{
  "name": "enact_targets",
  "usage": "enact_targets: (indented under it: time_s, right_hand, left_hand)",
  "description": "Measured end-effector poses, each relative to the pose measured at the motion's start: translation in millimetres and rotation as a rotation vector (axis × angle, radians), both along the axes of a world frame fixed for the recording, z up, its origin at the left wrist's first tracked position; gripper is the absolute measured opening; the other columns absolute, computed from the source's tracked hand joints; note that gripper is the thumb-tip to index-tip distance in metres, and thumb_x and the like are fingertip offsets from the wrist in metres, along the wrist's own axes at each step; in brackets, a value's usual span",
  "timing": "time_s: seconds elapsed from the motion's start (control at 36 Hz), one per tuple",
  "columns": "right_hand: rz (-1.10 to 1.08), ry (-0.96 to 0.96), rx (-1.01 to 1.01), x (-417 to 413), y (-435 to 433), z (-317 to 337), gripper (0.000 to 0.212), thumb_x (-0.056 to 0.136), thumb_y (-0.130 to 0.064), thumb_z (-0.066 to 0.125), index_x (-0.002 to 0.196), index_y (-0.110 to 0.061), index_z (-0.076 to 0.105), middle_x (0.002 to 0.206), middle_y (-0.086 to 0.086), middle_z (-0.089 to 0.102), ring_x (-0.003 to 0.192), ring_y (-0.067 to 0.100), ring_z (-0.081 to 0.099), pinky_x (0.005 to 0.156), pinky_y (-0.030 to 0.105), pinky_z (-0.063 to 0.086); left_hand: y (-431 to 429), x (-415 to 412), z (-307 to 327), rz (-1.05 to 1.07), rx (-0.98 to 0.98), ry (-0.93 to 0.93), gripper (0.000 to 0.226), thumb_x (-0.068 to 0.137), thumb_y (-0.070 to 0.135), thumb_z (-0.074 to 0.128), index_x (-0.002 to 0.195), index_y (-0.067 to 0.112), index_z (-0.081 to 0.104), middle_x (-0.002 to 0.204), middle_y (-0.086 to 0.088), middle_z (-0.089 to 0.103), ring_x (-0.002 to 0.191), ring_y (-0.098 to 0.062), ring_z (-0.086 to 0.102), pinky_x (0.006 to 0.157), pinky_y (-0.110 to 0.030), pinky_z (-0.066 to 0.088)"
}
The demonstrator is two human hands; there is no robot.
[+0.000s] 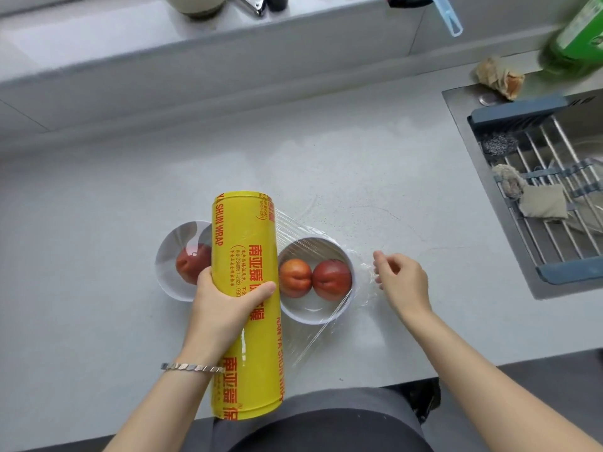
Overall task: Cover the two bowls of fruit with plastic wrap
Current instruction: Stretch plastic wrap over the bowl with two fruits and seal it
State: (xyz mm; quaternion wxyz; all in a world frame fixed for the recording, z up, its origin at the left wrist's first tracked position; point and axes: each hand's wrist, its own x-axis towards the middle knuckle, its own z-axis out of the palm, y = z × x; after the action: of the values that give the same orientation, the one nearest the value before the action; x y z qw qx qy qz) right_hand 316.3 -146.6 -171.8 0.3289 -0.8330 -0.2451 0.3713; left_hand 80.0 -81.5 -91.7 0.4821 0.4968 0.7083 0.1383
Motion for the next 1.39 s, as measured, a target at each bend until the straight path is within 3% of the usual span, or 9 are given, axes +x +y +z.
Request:
enact_targets:
  time_s: [0.14,0.25,0.44,0.58,0.86,0.97,1.11,1.25,1.39]
  right_hand:
    - [0.111,0.127,-0.033,-33,-5,0,0.049,0.096,-0.034,0.038,0.078,0.005,0.062,0.081,0.020,0.069,0.083,0.033,0.066,0.080,0.048,0.053]
    - [0.182,0.188,-0.068,-44,-3,-5,0.046,0.091,-0.037,0.031,0.084,-0.002,0.060,0.085,0.018,0.066,0.086,0.035,0.063,0.083,0.053,0.051]
    - [0.291,0.036,-0.006,-49,-4,4,0.021,0.100,-0.018,0.030,0.088,-0.019,0.046,0.071,-0.014,0.047,0.067,-0.001,0.045,0.058,0.005,0.036]
    - [0.326,-0.095,-0.028,-45,-9,2,0.027,0.100,-0.020,0.028,0.102,-0.009,0.053,0.071,-0.003,0.050,0.069,0.018,0.047,0.057,0.025,0.026]
    - [0.278,-0.204,-0.108,0,-33,6,0.029,0.100,-0.016,0.029,0.109,-0.003,0.054,0.090,0.017,0.061,0.087,0.035,0.057,0.062,0.028,0.023]
    - [0.280,-0.220,-0.109,7,-35,5,0.030,0.099,-0.016,0.030,0.112,-0.004,0.054,0.100,0.020,0.064,0.093,0.036,0.058,0.065,0.027,0.026]
    - [0.266,-0.220,-0.102,6,-33,4,0.027,0.099,-0.017,0.030,0.103,-0.005,0.054,0.088,0.016,0.061,0.075,0.027,0.049,0.062,0.029,0.025]
    - [0.272,-0.228,-0.095,9,-31,4,0.027,0.099,-0.017,0.031,0.101,-0.004,0.055,0.087,0.018,0.062,0.071,0.026,0.046,0.062,0.031,0.027]
    - [0.291,-0.224,-0.112,21,-31,7,0.024,0.099,-0.016,0.031,0.096,-0.006,0.053,0.086,0.018,0.059,0.076,0.029,0.048,0.064,0.031,0.027]
  left_hand:
    - [1,-1,-1,-0.009,-0.001,0.005,0.080,0.061,0.037,0.084,0.126,0.017,0.042,0.113,-0.003,0.061,0.095,-0.021,0.062,0.070,-0.033,0.053]
    - [2,-2,-2,-0.010,-0.006,0.007,0.080,0.062,0.038,0.083,0.127,0.018,0.041,0.114,-0.002,0.060,0.096,-0.021,0.061,0.070,-0.034,0.053]
    - [0,-3,-1,-0.015,-0.001,0.026,0.079,0.061,0.040,0.083,0.125,0.018,0.041,0.114,-0.002,0.060,0.097,-0.022,0.061,0.076,-0.039,0.055]
    - [-6,2,-2,-0.021,-0.012,0.060,0.078,0.061,0.044,0.082,0.121,0.021,0.038,0.114,-0.002,0.058,0.097,-0.023,0.060,0.081,-0.044,0.055]
    - [-19,26,-27,-0.146,-0.024,0.354,0.104,0.055,0.070,0.072,0.133,0.019,0.025,0.128,-0.007,0.050,0.113,-0.030,0.053,0.088,-0.046,0.050]
    - [-20,30,-36,-0.172,-0.020,0.438,0.109,0.059,0.067,0.071,0.138,0.013,0.020,0.131,-0.015,0.046,0.118,-0.034,0.048,0.091,-0.045,0.046]
    - [-21,35,-41,-0.168,-0.012,0.487,0.113,0.063,0.068,0.068,0.143,0.008,0.014,0.136,-0.019,0.041,0.123,-0.036,0.043,0.095,-0.046,0.042]
    - [-18,29,-42,-0.148,-0.059,0.410,0.105,0.070,0.070,0.059,0.144,0.010,0.015,0.140,-0.019,0.034,0.127,-0.037,0.037,0.102,-0.047,0.037]
    - [-1,22,-45,-0.082,-0.221,0.109,0.097,0.053,0.058,0.081,0.127,0.016,0.035,0.126,-0.009,0.049,0.114,-0.030,0.052,0.096,-0.048,0.047]
